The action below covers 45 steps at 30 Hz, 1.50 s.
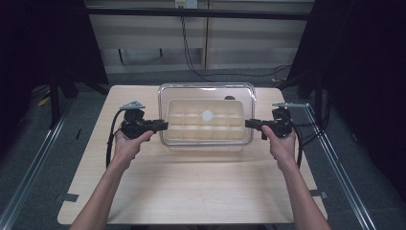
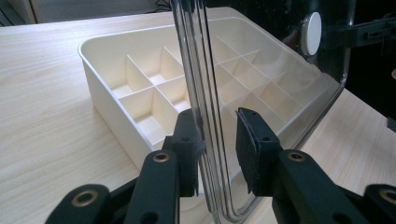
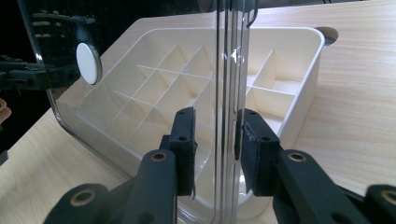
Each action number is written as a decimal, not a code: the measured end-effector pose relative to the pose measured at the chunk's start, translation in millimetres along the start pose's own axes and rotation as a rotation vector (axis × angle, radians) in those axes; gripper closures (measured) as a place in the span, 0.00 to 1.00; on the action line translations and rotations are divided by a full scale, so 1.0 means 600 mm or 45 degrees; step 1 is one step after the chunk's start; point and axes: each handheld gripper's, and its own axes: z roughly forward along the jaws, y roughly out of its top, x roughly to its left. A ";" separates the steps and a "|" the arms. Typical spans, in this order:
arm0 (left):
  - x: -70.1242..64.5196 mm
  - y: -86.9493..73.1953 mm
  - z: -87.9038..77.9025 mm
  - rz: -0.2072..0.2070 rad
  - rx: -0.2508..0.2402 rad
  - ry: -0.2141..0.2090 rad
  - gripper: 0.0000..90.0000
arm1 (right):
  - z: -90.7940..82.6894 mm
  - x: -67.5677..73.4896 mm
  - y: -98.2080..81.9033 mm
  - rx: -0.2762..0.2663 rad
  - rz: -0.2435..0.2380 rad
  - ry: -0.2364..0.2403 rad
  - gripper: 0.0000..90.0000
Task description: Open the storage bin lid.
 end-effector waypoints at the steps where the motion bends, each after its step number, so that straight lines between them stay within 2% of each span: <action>1: -0.002 0.000 -0.002 0.010 0.003 0.005 0.78 | -0.001 0.001 0.000 -0.004 -0.005 0.000 0.76; 15: -0.013 -0.008 -0.010 0.030 0.007 -0.013 0.78 | -0.013 0.004 -0.016 -0.021 0.016 0.024 0.77; 31: -0.019 -0.021 -0.025 0.033 -0.001 -0.010 0.77 | -0.017 0.012 -0.030 -0.022 -0.004 0.064 0.78; 41: -0.024 -0.025 -0.030 0.047 0.007 -0.009 0.77 | -0.016 0.010 -0.046 -0.039 0.036 0.082 0.78; 45: -0.024 -0.027 -0.032 0.044 0.006 -0.006 0.77 | -0.020 0.015 -0.044 -0.043 0.021 0.086 0.79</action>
